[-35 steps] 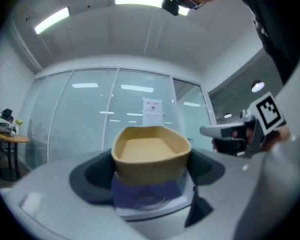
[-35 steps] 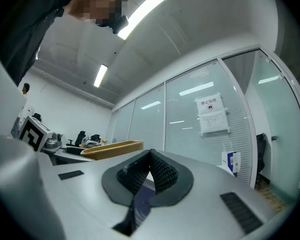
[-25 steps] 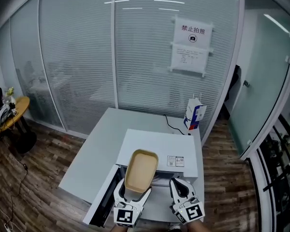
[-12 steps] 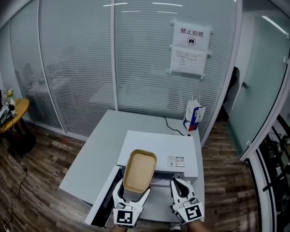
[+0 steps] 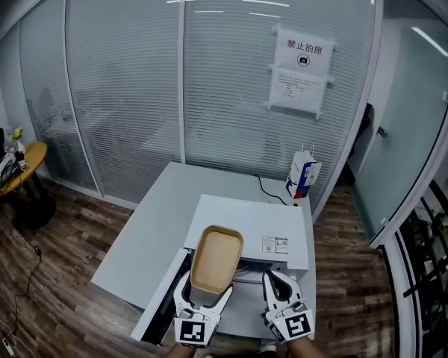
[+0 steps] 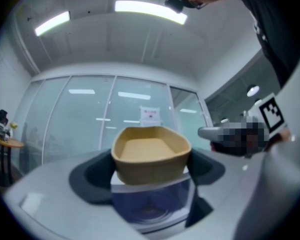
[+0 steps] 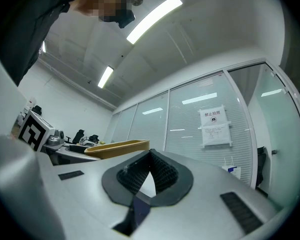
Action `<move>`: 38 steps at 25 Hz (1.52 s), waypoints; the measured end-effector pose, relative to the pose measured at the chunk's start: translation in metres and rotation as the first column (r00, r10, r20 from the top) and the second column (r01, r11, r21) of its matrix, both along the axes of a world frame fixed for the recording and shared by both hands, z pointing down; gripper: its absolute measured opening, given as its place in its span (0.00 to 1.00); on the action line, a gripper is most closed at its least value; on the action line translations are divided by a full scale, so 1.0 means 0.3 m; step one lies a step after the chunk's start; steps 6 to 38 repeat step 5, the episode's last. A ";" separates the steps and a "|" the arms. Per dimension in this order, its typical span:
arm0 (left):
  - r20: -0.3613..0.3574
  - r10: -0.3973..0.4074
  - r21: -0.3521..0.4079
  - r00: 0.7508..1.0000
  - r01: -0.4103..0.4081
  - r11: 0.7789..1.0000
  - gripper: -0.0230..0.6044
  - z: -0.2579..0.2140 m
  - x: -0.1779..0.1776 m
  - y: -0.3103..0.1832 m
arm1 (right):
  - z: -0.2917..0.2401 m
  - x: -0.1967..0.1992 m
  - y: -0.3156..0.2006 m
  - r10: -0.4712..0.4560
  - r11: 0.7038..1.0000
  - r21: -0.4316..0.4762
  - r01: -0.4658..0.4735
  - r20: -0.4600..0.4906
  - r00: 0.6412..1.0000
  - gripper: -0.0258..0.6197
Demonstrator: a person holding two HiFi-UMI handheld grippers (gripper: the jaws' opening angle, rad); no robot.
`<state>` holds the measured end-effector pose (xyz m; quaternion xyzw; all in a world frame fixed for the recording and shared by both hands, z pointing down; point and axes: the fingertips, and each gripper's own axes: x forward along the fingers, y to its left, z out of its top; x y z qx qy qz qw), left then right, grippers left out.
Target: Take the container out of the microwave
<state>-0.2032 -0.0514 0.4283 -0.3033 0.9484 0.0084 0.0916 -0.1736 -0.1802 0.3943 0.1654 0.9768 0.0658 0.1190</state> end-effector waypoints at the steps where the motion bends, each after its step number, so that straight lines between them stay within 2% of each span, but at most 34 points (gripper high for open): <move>1: 0.008 -0.002 0.001 1.000 0.002 1.000 0.76 -0.003 -0.003 0.001 | -0.002 -0.003 0.002 -0.001 1.000 0.001 0.001 0.003 1.000 0.03; 5: 0.026 0.000 0.000 1.000 0.000 1.000 0.76 -0.010 -0.014 0.003 | -0.003 -0.010 0.010 -0.007 1.000 0.001 0.007 0.009 1.000 0.03; 38: 0.026 0.000 0.000 1.000 0.000 1.000 0.76 -0.010 -0.014 0.003 | -0.003 -0.010 0.010 -0.007 1.000 0.001 0.007 0.009 1.000 0.03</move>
